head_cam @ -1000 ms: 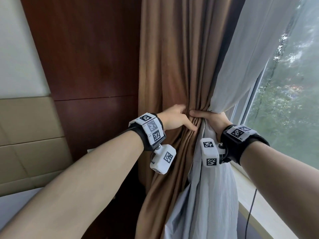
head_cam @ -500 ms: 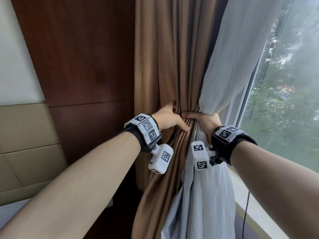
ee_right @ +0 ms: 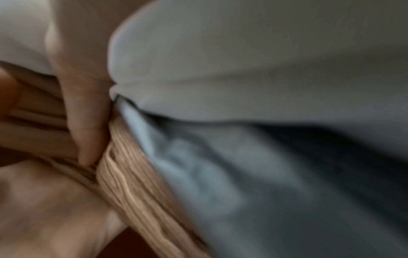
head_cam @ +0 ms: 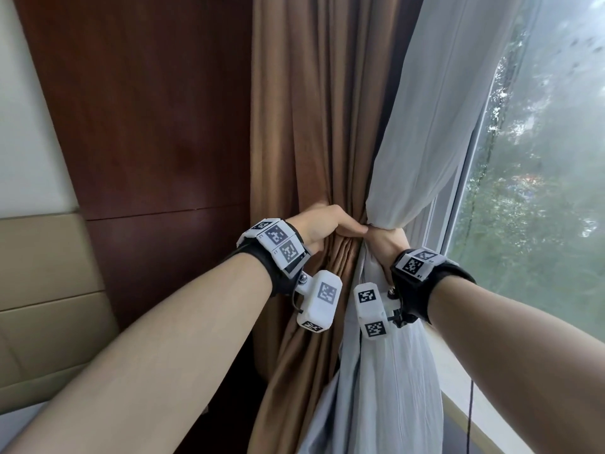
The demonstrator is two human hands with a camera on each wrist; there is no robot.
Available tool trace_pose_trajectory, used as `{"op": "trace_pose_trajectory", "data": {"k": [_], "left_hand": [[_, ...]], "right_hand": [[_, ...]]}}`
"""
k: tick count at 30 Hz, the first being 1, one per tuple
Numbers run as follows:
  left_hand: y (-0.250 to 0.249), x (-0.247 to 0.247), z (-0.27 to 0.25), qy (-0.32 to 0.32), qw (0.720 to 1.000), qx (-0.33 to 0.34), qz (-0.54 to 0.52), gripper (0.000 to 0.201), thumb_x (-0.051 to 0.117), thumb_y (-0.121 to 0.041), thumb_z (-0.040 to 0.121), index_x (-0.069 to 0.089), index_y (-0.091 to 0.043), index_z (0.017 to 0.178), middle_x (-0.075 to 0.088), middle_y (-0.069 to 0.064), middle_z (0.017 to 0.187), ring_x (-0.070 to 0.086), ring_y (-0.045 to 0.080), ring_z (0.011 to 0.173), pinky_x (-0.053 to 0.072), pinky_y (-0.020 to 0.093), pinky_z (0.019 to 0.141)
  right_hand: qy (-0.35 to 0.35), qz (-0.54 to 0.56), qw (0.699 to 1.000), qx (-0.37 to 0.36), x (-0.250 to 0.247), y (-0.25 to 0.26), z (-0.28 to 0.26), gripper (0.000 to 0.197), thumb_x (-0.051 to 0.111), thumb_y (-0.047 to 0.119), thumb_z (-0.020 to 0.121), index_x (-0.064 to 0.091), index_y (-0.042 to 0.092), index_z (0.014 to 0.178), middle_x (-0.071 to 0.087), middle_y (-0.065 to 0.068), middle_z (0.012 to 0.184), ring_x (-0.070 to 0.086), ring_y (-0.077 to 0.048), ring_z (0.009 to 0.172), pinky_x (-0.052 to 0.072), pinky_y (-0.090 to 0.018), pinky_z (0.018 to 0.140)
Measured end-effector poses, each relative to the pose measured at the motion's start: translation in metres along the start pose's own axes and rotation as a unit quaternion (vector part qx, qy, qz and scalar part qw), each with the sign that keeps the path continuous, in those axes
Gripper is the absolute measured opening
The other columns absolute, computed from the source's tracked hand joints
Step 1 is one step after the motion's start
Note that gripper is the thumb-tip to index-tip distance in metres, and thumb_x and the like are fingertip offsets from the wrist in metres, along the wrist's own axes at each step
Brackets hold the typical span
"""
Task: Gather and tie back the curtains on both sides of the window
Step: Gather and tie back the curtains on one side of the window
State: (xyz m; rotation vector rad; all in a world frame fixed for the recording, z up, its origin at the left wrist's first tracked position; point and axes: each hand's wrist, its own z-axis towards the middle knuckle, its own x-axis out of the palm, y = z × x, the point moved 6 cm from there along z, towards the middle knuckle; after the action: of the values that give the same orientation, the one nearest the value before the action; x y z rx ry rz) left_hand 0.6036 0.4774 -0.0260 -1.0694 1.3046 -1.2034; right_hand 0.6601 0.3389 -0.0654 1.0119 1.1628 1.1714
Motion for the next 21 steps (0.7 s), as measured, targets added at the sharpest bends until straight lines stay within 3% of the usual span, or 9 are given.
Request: {"op": "trace_pose_trajectory", "data": {"k": [2, 4, 5, 7, 9, 12, 15, 19, 21], "left_hand": [[0.002, 0.001, 0.000, 0.039, 0.999, -0.018, -0.006, 0.070, 0.081, -0.006, 0.058, 0.068, 0.002, 0.126, 0.075, 0.016, 0.120, 0.069, 0.033, 0.119, 0.042, 0.054, 0.115], [0.003, 0.001, -0.003, 0.066, 0.997, -0.037, -0.023, 0.059, 0.074, -0.006, 0.075, 0.065, 0.002, 0.133, 0.071, 0.017, 0.128, 0.066, 0.032, 0.122, 0.041, 0.053, 0.117], [0.002, 0.001, -0.005, 0.075, 0.995, -0.039, -0.046, 0.051, 0.066, -0.007, 0.085, 0.063, 0.003, 0.135, 0.069, 0.018, 0.132, 0.065, 0.032, 0.123, 0.042, 0.053, 0.116], [0.001, -0.002, -0.006, 0.080, 0.990, -0.036, -0.111, 0.046, 0.054, -0.014, 0.095, 0.060, 0.000, 0.139, 0.064, 0.020, 0.139, 0.061, 0.037, 0.129, 0.044, 0.056, 0.114], [0.000, -0.009, -0.006, 0.059, 0.983, -0.027, -0.172, 0.050, 0.048, -0.024, 0.096, 0.060, -0.004, 0.139, 0.064, 0.018, 0.139, 0.059, 0.039, 0.131, 0.040, 0.060, 0.114], [0.004, -0.016, 0.003, -0.015, 0.976, -0.018, -0.217, 0.053, 0.040, -0.040, 0.101, 0.063, -0.004, 0.132, 0.066, 0.019, 0.131, 0.062, 0.035, 0.121, 0.041, 0.055, 0.113], [0.012, -0.012, 0.017, -0.057, 0.974, -0.019, -0.219, 0.060, 0.037, -0.048, 0.108, 0.063, -0.002, 0.135, 0.067, 0.022, 0.134, 0.066, 0.033, 0.120, 0.050, 0.047, 0.108], [0.017, 0.006, 0.017, 0.019, 0.971, -0.017, -0.238, 0.061, 0.033, -0.047, 0.109, 0.066, 0.001, 0.125, 0.072, 0.018, 0.116, 0.068, 0.030, 0.107, 0.052, 0.040, 0.101], [0.020, 0.009, 0.019, 0.032, 0.969, -0.006, -0.244, 0.061, 0.034, -0.049, 0.107, 0.069, -0.001, 0.121, 0.070, 0.021, 0.123, 0.067, 0.032, 0.112, 0.050, 0.042, 0.106]], "right_hand": [[0.032, 0.022, 0.999, -0.013, 0.005, 0.006, -0.002, 0.031, 0.087, 0.023, 0.076, 0.059, 0.016, 0.088, 0.065, -0.001, 0.096, 0.061, -0.016, 0.087, 0.046, -0.034, 0.090], [0.052, 0.042, 0.997, -0.027, 0.007, 0.011, -0.006, 0.055, 0.099, 0.023, 0.061, 0.071, 0.009, 0.106, 0.076, -0.002, 0.100, 0.072, -0.021, 0.094, 0.053, -0.034, 0.094], [0.054, 0.055, 0.997, -0.030, 0.006, 0.011, -0.007, 0.060, 0.100, 0.023, 0.059, 0.074, 0.008, 0.111, 0.080, -0.004, 0.103, 0.076, -0.025, 0.098, 0.057, -0.037, 0.096], [0.062, 0.081, 0.994, -0.034, 0.004, 0.012, -0.010, 0.051, 0.098, 0.016, 0.062, 0.078, 0.010, 0.109, 0.082, -0.002, 0.102, 0.078, -0.024, 0.096, 0.061, -0.040, 0.094], [0.061, 0.077, 0.995, -0.033, 0.003, 0.011, -0.010, 0.051, 0.098, 0.017, 0.061, 0.078, 0.012, 0.108, 0.082, 0.000, 0.101, 0.079, -0.023, 0.096, 0.061, -0.041, 0.095], [0.071, 0.088, 0.993, -0.028, 0.005, 0.009, -0.010, 0.065, 0.101, 0.025, 0.050, 0.079, 0.011, 0.109, 0.082, -0.003, 0.103, 0.079, -0.027, 0.098, 0.060, -0.045, 0.098], [0.087, 0.108, 0.990, -0.024, 0.006, 0.012, -0.016, 0.047, 0.095, 0.012, 0.067, 0.078, 0.008, 0.111, 0.082, -0.006, 0.104, 0.079, -0.027, 0.096, 0.061, -0.041, 0.094], [0.124, 0.126, 0.983, -0.043, 0.007, 0.017, -0.023, 0.034, 0.083, 0.000, 0.079, 0.075, 0.009, 0.111, 0.081, -0.005, 0.107, 0.079, -0.015, 0.088, 0.060, -0.023, 0.073], [0.133, 0.130, 0.982, -0.043, 0.008, 0.018, -0.025, 0.032, 0.080, -0.002, 0.081, 0.075, 0.010, 0.110, 0.081, -0.005, 0.107, 0.079, -0.013, 0.087, 0.060, -0.020, 0.071]]}}
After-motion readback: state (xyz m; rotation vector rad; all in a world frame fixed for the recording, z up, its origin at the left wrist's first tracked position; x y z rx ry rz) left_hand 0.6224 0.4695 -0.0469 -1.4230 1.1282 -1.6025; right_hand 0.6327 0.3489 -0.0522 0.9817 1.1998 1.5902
